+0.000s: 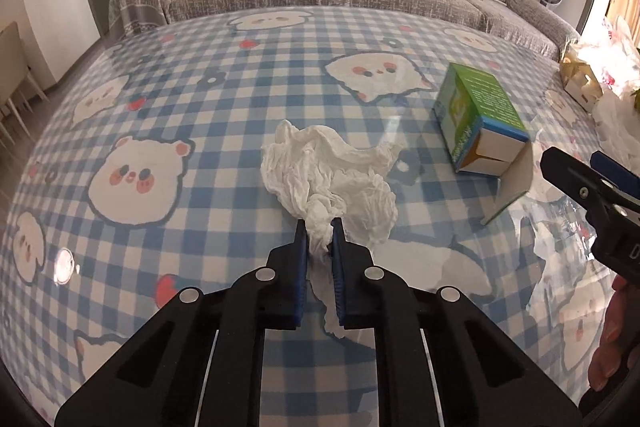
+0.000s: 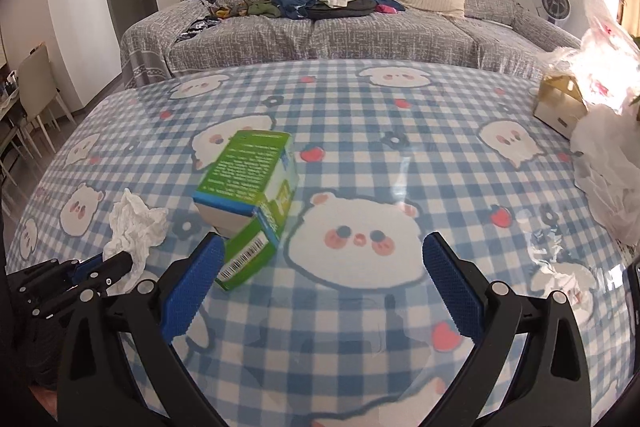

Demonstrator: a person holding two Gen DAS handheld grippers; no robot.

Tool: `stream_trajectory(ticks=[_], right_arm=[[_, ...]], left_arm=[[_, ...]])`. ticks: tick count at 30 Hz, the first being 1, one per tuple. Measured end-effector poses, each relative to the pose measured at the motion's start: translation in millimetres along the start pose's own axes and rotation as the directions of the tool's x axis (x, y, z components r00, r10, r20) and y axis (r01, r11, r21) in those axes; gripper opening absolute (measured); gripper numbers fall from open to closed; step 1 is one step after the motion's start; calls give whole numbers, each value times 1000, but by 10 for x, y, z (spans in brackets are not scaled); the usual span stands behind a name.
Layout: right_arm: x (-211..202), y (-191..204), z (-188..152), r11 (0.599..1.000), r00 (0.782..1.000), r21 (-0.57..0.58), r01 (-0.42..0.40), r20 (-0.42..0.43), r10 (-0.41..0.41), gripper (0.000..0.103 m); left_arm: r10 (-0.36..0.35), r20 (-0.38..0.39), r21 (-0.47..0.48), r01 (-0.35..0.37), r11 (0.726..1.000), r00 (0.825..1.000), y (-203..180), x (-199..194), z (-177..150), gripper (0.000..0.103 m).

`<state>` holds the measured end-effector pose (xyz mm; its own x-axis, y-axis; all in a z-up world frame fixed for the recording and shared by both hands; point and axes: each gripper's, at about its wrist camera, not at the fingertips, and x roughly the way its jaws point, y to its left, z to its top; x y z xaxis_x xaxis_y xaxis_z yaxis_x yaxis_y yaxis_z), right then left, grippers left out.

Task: Collect trash
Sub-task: 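Grasp the white tissues with the left tool while the right tool grasps the green box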

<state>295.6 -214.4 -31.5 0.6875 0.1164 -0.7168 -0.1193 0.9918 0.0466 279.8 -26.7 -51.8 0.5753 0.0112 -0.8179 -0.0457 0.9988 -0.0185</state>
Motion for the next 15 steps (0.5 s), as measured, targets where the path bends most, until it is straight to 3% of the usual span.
stream_trajectory(ticks=[15], right_arm=[[407, 478, 162, 1000, 999, 10, -26, -45, 27, 95]], left_arm=[[43, -3, -58, -43, 997, 999, 595, -9, 42, 10]])
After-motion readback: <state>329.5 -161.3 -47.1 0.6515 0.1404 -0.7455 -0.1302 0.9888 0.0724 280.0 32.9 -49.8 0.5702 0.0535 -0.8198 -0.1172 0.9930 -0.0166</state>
